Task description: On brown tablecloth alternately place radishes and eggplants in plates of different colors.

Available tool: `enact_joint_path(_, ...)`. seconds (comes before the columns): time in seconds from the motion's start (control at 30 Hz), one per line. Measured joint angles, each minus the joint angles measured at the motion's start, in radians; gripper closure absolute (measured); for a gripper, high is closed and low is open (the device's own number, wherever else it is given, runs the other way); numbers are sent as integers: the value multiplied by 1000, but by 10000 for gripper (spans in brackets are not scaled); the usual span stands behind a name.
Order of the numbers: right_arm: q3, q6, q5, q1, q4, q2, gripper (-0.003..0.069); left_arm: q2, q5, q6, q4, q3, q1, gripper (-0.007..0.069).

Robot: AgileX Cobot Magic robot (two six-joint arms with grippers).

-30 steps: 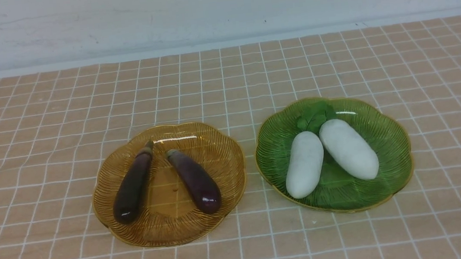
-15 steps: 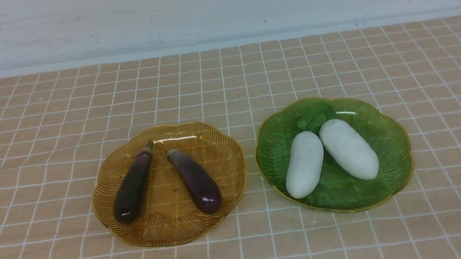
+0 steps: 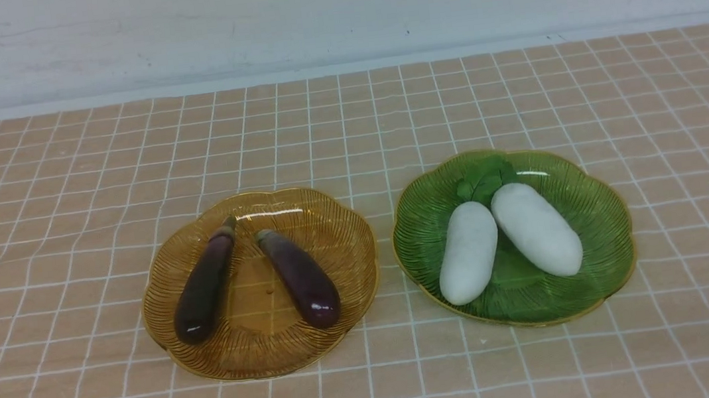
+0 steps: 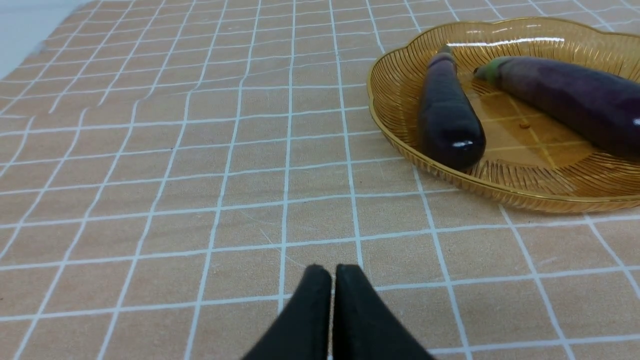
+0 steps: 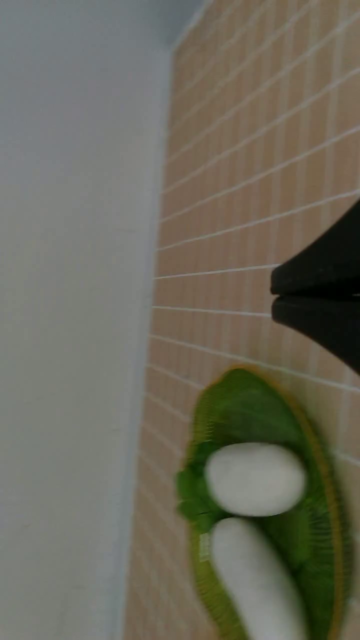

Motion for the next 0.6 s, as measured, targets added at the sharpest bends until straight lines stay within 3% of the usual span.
enact_joint_path(0.1, 21, 0, 109, -13, 0, 0, 674, 0, 0, 0, 0, 0, 0, 627)
enact_joint_path(0.6, 21, 0, 117, -13, 0, 0, 674, 0, 1, 0, 0, 0, 0, 627)
